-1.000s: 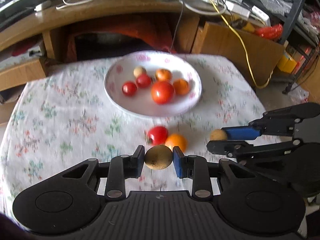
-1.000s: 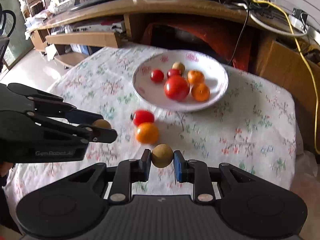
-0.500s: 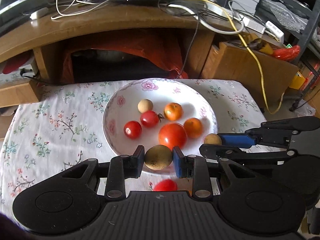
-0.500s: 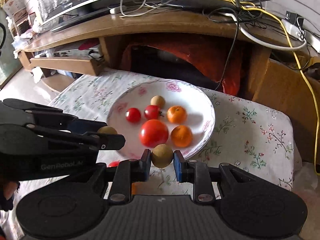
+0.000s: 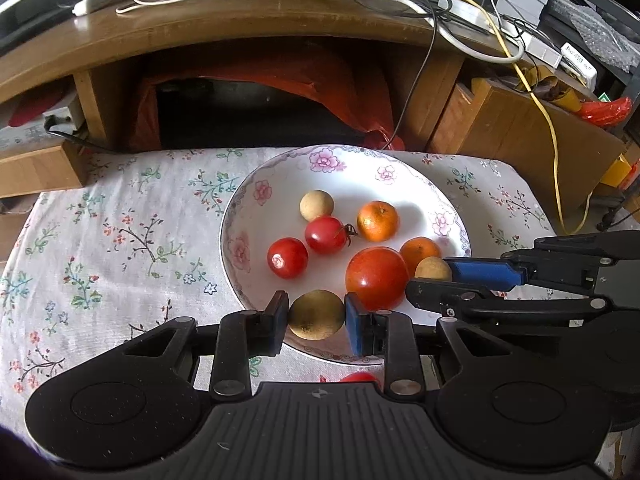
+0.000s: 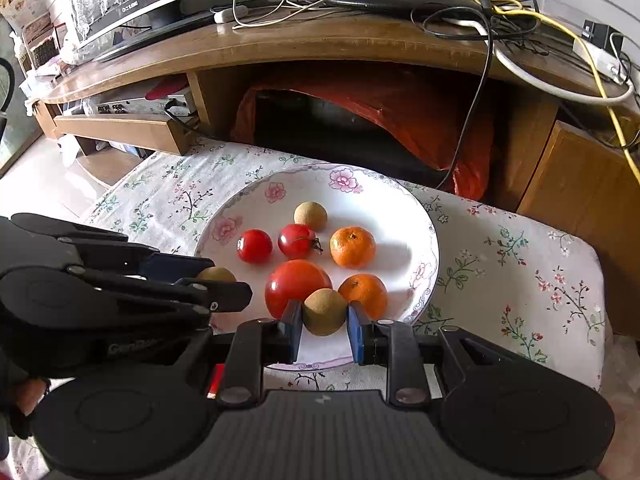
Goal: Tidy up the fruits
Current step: 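Lower both tan fruits into the white bowl and open both tools, then grasp a mandarin with the right tool while the left tool approaches a red cherry tomato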
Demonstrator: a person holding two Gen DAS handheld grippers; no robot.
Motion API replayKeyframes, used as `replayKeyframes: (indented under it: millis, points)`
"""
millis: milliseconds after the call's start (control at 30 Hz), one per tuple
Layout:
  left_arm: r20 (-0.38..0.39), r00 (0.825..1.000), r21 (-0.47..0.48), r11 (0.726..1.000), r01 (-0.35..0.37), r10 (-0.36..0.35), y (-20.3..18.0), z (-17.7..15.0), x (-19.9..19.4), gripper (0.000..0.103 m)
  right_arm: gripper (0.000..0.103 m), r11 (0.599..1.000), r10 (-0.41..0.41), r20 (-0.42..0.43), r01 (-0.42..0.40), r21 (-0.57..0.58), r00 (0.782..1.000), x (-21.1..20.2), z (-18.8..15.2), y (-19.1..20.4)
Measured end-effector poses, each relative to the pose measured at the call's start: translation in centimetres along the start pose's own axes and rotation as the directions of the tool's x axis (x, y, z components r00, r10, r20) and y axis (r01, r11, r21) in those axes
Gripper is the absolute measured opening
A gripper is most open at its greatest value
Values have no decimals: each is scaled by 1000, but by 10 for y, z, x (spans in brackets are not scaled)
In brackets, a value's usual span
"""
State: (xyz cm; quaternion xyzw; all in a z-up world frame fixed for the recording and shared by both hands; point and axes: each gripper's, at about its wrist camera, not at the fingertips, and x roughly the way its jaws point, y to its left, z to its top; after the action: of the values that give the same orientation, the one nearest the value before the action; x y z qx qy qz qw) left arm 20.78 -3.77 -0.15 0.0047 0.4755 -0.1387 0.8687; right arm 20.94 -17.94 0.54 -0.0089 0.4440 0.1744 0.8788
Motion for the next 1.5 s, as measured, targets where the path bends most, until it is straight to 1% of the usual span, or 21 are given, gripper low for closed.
replayKeyframes:
  millis: [500,767,933,1267,1500]
  points:
    - [20,1000,-13,1000,-5,6,-1,0,-6,41,25,1000,5,20,-5,3,1000,-4,1,-1]
    - [36,999,-20,1000,1,-1,-2,1,-12,44,25,1000,-4,5,4,20,1000,-2,1,-3]
    - [45,999,-22,1000,4,-3,-2,1,-15,46,26,1000,-4,13,4,26,1000,-5,1,-4]
    - [47,999,-9,1000,11,-11,-3,-7,-26,47,26,999,-11,21,10,32,1000,-17,-5,1]
    - [45,999,-1,1000,12,-12,-4,-18,-37,48,26,1000,0,12,0,18,1000,-28,-17,10]
